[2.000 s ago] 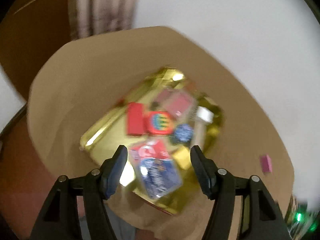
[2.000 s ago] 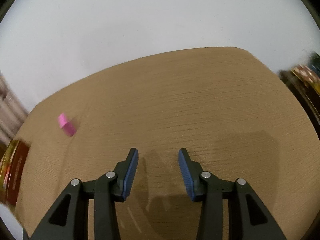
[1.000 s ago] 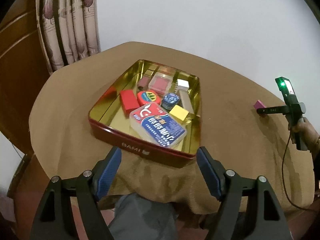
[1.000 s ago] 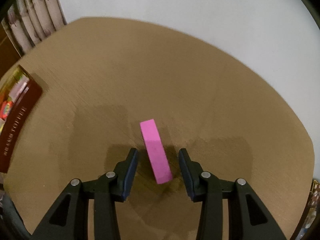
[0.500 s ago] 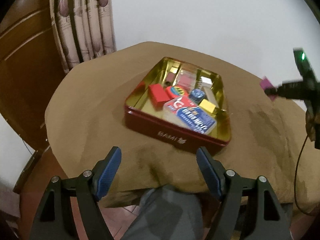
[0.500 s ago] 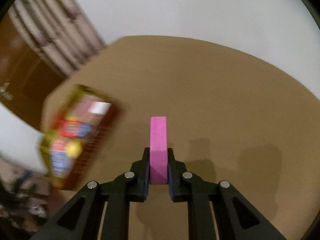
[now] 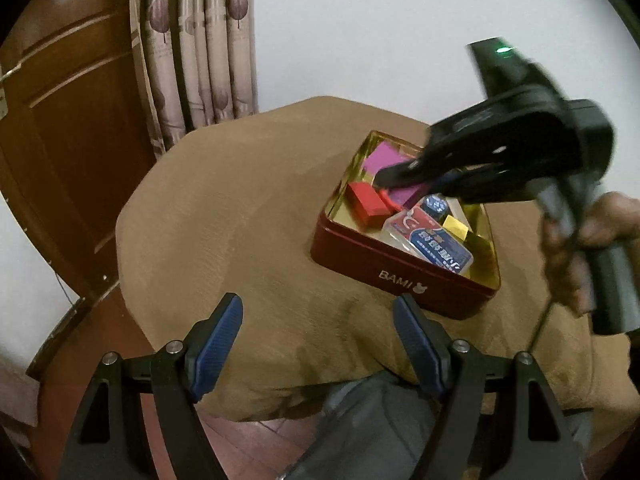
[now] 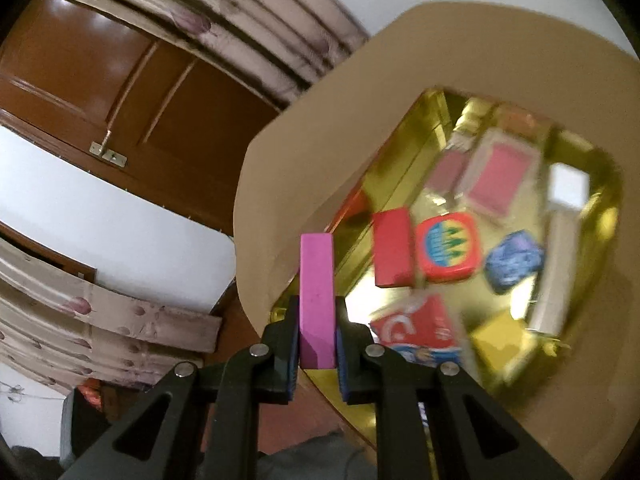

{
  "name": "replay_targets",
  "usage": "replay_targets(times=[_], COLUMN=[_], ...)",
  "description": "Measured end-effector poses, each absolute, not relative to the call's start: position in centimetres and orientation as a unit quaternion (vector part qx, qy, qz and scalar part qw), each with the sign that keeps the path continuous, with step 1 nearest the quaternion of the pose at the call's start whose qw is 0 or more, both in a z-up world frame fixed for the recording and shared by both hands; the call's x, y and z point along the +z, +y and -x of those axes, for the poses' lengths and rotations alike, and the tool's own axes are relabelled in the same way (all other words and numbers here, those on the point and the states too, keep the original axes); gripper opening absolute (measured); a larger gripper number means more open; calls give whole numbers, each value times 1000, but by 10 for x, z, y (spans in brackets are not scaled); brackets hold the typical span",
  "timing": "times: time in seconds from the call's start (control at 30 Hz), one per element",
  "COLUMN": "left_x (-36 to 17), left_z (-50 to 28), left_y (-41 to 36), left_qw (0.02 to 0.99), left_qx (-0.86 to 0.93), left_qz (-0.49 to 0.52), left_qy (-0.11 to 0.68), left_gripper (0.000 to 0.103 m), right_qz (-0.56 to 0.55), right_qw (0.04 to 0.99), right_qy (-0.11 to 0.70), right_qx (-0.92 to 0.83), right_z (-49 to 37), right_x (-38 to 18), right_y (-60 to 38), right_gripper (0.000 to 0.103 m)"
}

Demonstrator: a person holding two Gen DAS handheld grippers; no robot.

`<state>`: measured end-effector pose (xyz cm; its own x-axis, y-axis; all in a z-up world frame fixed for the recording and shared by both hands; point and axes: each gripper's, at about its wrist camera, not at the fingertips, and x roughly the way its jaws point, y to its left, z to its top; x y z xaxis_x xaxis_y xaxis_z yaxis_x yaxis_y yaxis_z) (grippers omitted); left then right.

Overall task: Organize rigid objects
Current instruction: 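Carry the pink block into the tin box and open the right tool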

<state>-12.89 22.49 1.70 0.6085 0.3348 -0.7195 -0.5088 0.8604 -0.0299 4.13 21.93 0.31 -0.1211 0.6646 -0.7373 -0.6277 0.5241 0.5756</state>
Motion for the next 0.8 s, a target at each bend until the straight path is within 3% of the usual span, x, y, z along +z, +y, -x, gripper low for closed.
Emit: replay_targets(times=[0.1, 0.43, 0.7, 0.77, 0.8], left_x=[16, 20, 31, 37, 42], left_z=[129, 133, 125, 124, 123], left_y=[227, 234, 231, 229, 227], left_qw=[890, 884, 885, 891, 896], left_qx=[235, 256, 271, 269, 273], left_qz=[116, 123, 82, 77, 72], left_qy=[374, 372, 369, 357, 343], left_gripper=[82, 87, 89, 89, 90], right_qz=[-14, -13, 60, 43, 33], right_qw=[659, 677, 888, 915, 923], right_qy=[583, 579, 324, 286, 272], right_qx=[475, 455, 321, 281, 269], right_z=[-40, -34, 44, 65, 71], right_x=[-11, -22, 41, 48, 50], right_y=[231, 248, 138, 110, 102], right_gripper=[15, 23, 24, 33, 45])
